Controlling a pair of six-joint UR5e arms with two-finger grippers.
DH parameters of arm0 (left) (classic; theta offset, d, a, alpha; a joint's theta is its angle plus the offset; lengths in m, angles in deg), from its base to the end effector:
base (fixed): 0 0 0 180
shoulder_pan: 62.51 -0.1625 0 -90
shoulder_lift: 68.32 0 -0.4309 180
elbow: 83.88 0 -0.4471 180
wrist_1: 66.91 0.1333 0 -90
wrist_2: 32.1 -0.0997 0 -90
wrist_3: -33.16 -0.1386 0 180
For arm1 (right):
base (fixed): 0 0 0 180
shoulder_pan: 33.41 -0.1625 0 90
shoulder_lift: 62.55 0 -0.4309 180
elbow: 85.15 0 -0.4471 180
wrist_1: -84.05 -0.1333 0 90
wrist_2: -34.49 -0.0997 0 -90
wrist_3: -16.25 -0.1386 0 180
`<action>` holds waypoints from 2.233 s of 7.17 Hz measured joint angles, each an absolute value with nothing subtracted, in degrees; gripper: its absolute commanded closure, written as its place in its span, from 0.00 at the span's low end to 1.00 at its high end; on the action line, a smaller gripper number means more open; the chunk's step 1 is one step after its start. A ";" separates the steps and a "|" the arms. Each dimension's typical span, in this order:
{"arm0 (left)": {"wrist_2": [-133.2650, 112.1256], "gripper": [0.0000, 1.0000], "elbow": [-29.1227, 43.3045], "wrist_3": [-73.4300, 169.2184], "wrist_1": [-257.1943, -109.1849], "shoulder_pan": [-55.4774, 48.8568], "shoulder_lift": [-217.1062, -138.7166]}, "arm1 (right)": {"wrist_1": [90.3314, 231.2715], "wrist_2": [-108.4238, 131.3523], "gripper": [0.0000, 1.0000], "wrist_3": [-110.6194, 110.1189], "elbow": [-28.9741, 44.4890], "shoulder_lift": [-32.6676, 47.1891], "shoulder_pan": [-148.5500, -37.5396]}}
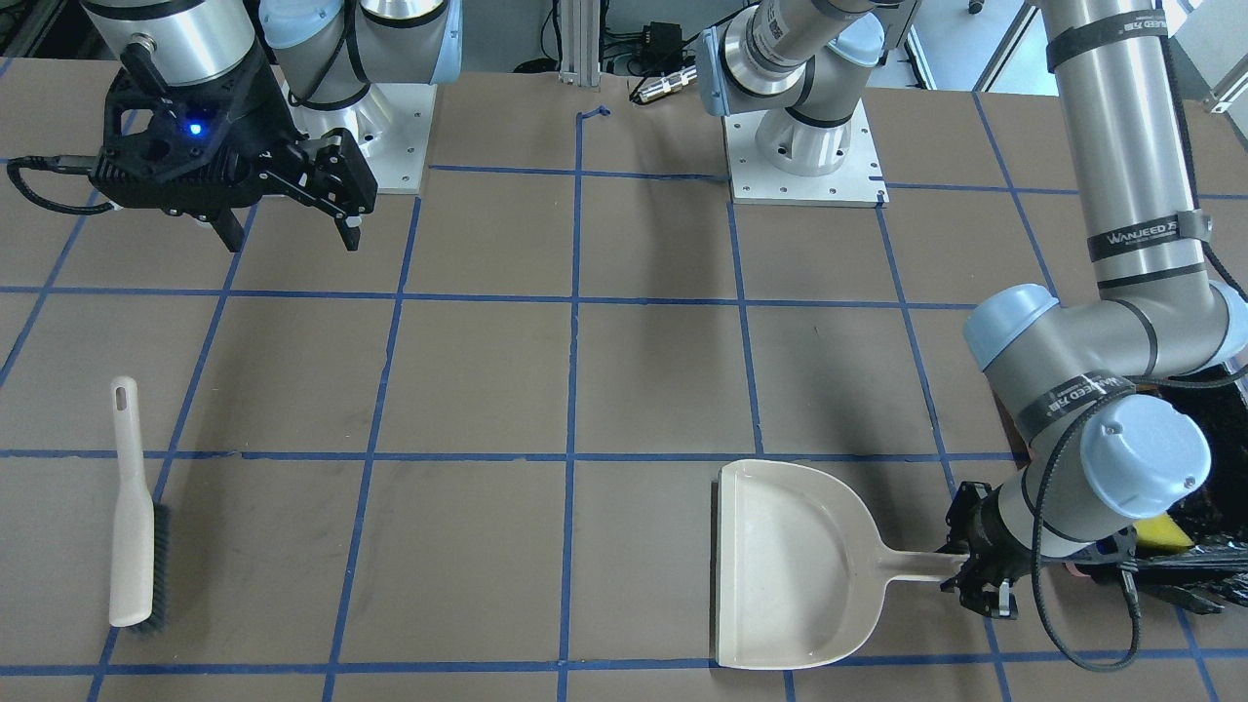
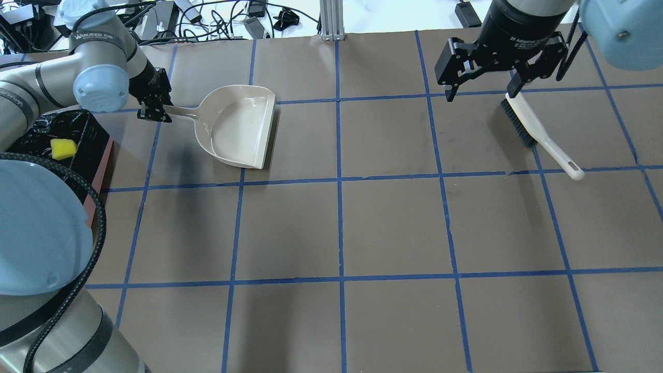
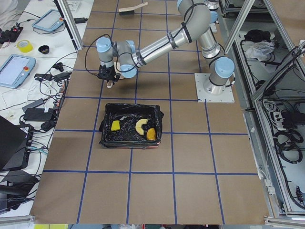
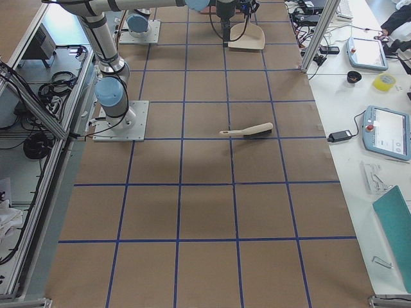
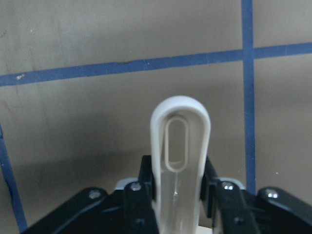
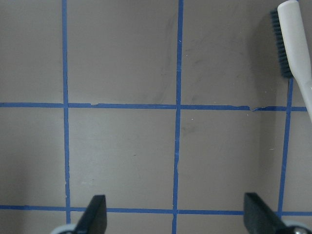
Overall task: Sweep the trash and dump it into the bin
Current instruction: 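Lower the empty dustpan back onto the table with the left gripper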
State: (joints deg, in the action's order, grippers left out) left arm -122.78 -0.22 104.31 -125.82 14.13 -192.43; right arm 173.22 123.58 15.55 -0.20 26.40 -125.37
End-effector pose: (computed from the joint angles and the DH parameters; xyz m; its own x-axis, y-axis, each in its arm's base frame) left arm 0.0440 -0.7551 0.1784 -0.0960 -0.9941 0.0510 -0.9951 0.0945 -0.0299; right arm 0.1546 -0.5562 0.4917 -0.9996 -0.0229 -0.0165 -0.0219 0.9982 -0.0551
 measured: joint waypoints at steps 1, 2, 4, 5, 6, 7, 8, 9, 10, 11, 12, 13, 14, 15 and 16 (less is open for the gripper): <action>-122.67 1.00 -0.31 105.58 -125.83 14.13 -192.75 | 173.29 123.60 0.00 15.57 -0.18 26.40 -125.44; -122.60 1.00 -0.26 106.74 -125.83 14.13 -192.71 | 174.24 123.57 0.00 15.53 -0.17 26.07 -125.48; -122.69 1.00 0.23 106.97 -125.98 14.25 -192.14 | 177.14 122.78 0.00 15.43 -0.07 25.50 -125.52; -122.88 1.00 0.66 106.88 -126.03 14.33 -191.88 | 177.63 122.52 0.00 15.45 -0.03 25.46 -125.52; -123.00 0.83 0.99 106.82 -125.96 14.35 -191.71 | 177.82 122.43 0.00 15.48 0.00 25.46 -125.52; -123.05 0.77 1.13 106.77 -125.89 14.34 -191.43 | 177.88 122.40 0.00 15.54 0.01 25.51 -125.52; -123.06 0.71 1.17 106.72 -125.94 14.32 -191.13 | 177.91 122.38 0.00 15.59 0.01 25.65 -125.52; -123.07 0.66 1.19 106.67 -126.08 14.31 -191.02 | 177.92 122.40 0.00 15.62 0.01 25.79 -125.52; -123.07 0.59 1.23 106.65 -126.22 14.33 -191.02 | 177.92 122.42 0.00 15.65 0.02 25.83 -125.51; -123.09 0.56 1.26 106.65 -126.33 14.39 -190.98 | 177.94 122.40 0.00 15.69 -0.02 25.85 -125.48; -123.13 0.51 1.27 106.62 -126.41 14.47 -190.95 | 177.96 122.38 0.00 15.71 -0.07 25.87 -125.45; -123.15 0.49 1.31 106.58 -126.46 14.52 -190.91 | 177.96 122.38 0.00 15.72 -0.10 25.87 -125.44; -123.15 0.49 1.40 106.56 -126.49 14.55 -190.82 | 178.05 122.38 0.00 15.72 -0.13 25.87 -125.44; -123.16 0.48 1.49 106.38 -126.52 14.75 -190.44 | 178.16 122.36 0.00 15.72 -0.15 25.87 -125.43; -123.36 0.26 1.40 104.12 -126.60 15.29 -189.38 | 178.20 122.34 0.00 15.73 -0.14 25.87 -125.44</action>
State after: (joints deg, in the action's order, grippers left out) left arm -123.36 1.40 104.12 -126.60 15.29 -189.38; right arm 178.20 122.34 15.73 -0.14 25.87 -125.44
